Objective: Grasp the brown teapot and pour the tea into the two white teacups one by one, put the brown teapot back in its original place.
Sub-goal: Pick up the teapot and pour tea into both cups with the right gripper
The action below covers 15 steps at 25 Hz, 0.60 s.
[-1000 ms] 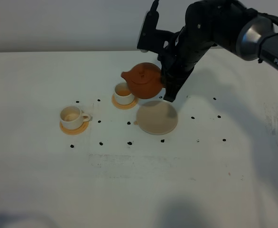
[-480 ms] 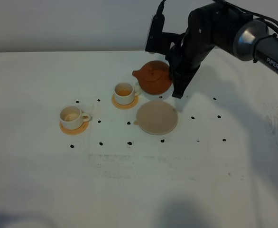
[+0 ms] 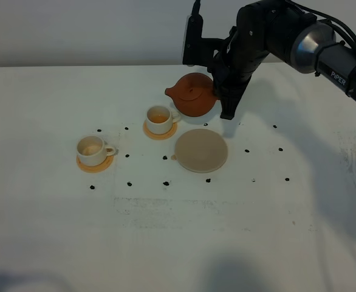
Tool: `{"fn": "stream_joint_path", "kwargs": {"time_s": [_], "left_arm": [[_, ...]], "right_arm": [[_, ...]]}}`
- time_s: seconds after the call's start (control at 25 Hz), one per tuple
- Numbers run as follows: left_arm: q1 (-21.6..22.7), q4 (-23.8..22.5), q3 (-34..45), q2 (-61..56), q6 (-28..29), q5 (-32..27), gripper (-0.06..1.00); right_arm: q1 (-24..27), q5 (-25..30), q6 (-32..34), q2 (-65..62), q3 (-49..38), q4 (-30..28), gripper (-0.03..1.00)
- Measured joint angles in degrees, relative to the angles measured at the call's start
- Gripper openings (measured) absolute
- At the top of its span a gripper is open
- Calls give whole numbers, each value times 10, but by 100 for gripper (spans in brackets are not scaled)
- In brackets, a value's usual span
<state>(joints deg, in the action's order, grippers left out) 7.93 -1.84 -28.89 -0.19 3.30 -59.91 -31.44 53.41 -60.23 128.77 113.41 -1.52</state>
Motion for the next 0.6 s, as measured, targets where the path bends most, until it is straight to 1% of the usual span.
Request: {"fn": "stream_joint_path", "kwargs": {"time_s": [0.12,0.24,0.6], "left_arm": [[0,0,0,0,0,1,67],[0,0,0,0,0,1,67],[0,0,0,0,0,1,67]], "right_arm": [[0,-3,-20,3,0,-15,9],[-1,-8,-24,10,0,-33,9],[-3,-24,-27,16,1,-38,9]]}}
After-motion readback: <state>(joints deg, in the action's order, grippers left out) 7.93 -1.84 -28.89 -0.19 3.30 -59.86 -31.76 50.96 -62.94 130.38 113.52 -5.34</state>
